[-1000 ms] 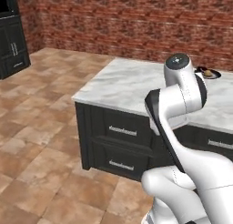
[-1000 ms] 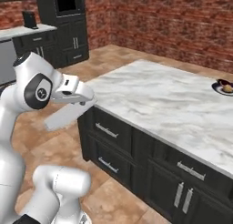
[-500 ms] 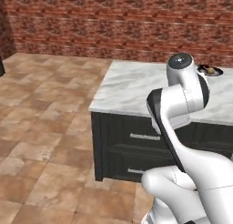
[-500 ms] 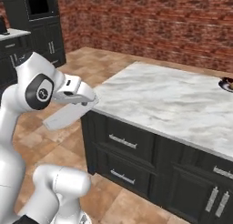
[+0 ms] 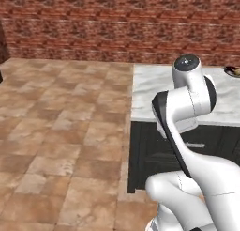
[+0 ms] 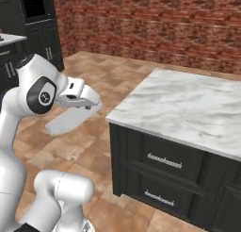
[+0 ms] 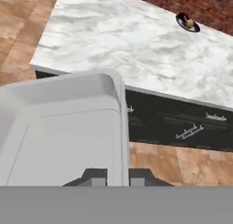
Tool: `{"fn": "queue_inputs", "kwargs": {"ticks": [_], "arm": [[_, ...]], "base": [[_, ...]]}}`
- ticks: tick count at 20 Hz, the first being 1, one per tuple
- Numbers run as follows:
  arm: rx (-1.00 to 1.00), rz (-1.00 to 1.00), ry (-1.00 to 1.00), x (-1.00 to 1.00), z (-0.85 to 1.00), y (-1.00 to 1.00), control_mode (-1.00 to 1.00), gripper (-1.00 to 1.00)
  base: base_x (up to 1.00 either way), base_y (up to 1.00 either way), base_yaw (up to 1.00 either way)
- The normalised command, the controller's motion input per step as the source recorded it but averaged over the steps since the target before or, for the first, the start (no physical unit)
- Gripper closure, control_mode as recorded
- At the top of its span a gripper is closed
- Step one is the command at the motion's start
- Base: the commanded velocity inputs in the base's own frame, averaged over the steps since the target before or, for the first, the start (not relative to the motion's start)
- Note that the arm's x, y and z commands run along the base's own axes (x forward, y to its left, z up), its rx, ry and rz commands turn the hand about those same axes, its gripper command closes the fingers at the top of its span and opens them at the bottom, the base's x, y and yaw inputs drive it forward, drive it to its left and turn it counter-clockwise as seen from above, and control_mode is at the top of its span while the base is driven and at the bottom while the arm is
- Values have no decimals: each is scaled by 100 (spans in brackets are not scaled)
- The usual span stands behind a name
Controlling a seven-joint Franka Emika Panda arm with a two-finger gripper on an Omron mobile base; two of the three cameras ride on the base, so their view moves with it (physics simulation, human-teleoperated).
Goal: Retrieve the tupperware and aluminum foil from the cabinet and place them on the dining counter near the plate with onion and eggplant to prepare for storing leftovers.
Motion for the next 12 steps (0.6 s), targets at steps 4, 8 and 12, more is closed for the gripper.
{"fn": "queue_inputs", "kwargs": {"ticks": [4, 8, 12], "arm": [[0, 0, 0, 0, 0, 0, 100, 100], [0, 0, 0, 0, 0, 0, 100, 100], [0, 0, 0, 0, 0, 0, 100, 100]], "base": [[71, 100, -31], [84, 100, -39], [98, 100, -48]]}}
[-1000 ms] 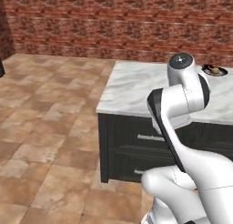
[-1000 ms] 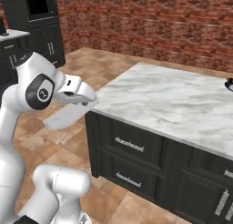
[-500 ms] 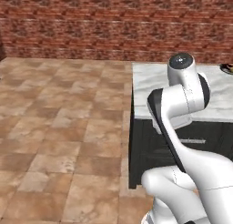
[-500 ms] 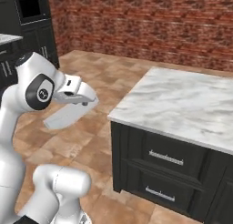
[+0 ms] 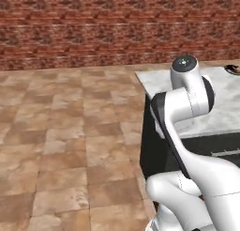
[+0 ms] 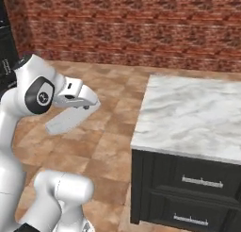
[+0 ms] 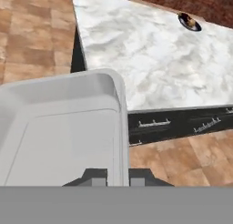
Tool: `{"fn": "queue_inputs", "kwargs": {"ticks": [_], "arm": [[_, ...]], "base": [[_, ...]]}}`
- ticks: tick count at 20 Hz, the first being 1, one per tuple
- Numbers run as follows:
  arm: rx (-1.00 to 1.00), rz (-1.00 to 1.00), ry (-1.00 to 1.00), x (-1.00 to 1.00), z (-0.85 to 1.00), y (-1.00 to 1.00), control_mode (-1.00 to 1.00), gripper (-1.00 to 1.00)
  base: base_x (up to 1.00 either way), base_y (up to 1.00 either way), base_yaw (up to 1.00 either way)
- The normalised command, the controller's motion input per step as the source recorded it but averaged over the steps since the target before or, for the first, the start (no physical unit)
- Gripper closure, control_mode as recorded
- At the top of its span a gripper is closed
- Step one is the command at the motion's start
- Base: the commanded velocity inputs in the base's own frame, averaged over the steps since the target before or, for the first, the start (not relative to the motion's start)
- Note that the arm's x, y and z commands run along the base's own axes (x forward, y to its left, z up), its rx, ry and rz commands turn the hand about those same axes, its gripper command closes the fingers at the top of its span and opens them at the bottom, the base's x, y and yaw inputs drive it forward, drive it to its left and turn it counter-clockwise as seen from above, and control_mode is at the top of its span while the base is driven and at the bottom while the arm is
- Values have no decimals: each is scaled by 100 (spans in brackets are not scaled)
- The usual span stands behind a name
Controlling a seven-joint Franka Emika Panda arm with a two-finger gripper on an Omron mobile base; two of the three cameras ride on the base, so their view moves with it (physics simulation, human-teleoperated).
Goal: Retrieve the tupperware and aluminum foil from the cabinet and place them on the dining counter near the plate with onion and eggplant to prepare for storing leftovers.
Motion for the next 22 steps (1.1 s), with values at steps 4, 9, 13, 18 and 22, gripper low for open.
{"fn": "queue_inputs", "kwargs": {"ticks": [4, 9, 13, 18, 22], "arm": [[0, 0, 0, 0, 0, 0, 100, 100], [0, 0, 0, 0, 0, 0, 100, 100], [0, 0, 0, 0, 0, 0, 100, 100], [0, 0, 0, 0, 0, 0, 100, 100], [0, 0, 0, 0, 0, 0, 100, 100]], "base": [[100, 100, -50], [97, 98, -54], [89, 94, -57], [86, 89, -58], [76, 86, -63]]}}
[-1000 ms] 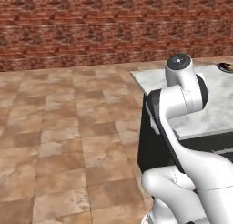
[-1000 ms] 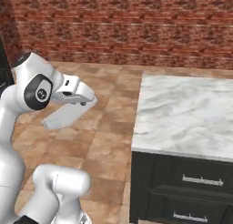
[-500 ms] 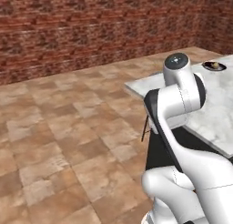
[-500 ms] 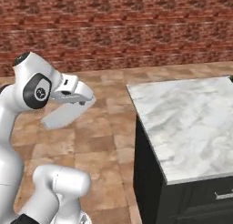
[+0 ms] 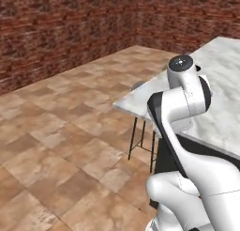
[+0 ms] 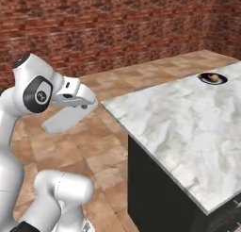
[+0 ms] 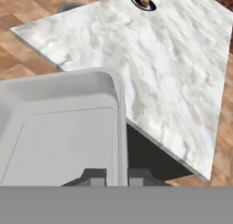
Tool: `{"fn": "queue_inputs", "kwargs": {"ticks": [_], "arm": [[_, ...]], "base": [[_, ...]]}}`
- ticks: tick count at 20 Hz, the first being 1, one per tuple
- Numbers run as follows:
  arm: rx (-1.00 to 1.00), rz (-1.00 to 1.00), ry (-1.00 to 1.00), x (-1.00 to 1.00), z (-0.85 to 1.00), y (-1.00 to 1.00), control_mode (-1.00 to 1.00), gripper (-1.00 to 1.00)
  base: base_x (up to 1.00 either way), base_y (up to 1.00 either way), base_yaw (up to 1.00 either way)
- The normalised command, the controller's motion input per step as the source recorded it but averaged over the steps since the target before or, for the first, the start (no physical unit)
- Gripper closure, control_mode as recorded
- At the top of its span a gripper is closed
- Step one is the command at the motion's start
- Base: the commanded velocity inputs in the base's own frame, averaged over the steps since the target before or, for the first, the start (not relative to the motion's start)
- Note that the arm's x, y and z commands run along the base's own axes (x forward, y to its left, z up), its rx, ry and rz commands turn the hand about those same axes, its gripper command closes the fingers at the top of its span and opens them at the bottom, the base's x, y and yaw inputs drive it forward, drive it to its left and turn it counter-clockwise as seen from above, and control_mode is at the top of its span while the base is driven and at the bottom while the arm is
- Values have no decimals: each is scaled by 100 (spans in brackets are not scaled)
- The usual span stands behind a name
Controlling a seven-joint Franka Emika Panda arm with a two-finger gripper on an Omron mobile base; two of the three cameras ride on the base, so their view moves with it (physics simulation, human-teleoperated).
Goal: Retrieve the tupperware and aluminum foil from the cabinet and place them on the dining counter near the plate with onion and eggplant to prepare for storing leftovers.
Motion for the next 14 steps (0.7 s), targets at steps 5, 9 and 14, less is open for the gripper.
{"fn": "queue_inputs", "kwargs": {"ticks": [5, 9, 14], "arm": [[0, 0, 0, 0, 0, 0, 100, 100], [0, 0, 0, 0, 0, 0, 100, 100], [0, 0, 0, 0, 0, 0, 100, 100]], "base": [[74, 94, -63], [63, 100, -56], [54, 100, -50]]}}
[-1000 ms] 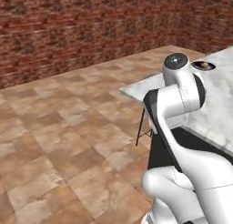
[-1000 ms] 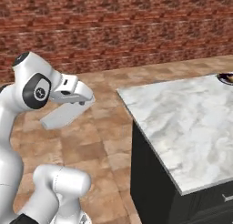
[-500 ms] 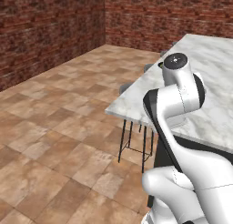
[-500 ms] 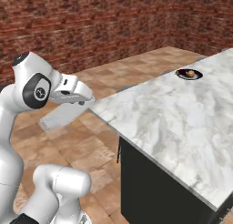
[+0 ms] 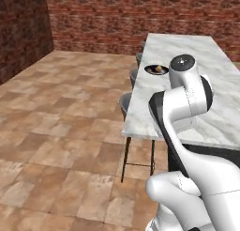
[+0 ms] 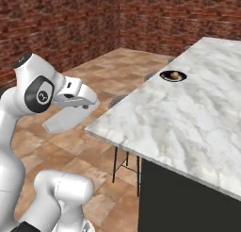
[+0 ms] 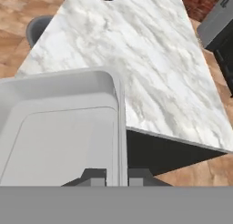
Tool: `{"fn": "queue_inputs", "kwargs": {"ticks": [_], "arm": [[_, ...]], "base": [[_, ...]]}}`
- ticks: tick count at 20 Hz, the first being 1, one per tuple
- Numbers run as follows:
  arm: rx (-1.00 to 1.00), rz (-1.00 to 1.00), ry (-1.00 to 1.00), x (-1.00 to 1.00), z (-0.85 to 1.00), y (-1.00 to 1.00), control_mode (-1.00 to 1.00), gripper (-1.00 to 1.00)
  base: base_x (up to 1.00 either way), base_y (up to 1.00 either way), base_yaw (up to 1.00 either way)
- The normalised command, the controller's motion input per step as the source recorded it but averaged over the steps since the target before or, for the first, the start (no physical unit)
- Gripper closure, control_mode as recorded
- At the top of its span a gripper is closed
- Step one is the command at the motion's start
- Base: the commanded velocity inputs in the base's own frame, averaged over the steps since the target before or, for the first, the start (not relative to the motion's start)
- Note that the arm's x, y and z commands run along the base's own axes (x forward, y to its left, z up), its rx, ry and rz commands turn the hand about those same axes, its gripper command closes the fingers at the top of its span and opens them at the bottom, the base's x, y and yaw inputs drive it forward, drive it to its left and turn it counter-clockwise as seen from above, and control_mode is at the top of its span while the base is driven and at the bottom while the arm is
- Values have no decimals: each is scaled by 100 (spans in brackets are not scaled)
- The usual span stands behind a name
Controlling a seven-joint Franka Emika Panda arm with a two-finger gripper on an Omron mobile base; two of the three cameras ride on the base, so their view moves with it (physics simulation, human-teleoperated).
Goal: Retrieve the tupperware and aluminum foil from the cabinet and place them on the dining counter near the plate with onion and eggplant to prepare for storing leftovers.
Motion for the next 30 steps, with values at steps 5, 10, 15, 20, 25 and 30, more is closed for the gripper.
{"fn": "queue_inputs", "kwargs": {"ticks": [5, 10, 15, 20, 25, 30], "arm": [[0, 0, 0, 0, 0, 0, 100, 100], [0, 0, 0, 0, 0, 0, 100, 100], [0, 0, 0, 0, 0, 0, 100, 100], [0, 0, 0, 0, 0, 0, 100, 100], [0, 0, 0, 0, 0, 0, 100, 100], [0, 0, 0, 0, 0, 0, 100, 100]], "base": [[58, 100, -50], [61, 100, -46], [72, 100, -46], [95, 84, -57], [94, 78, -61], [73, 99, -61]]}}
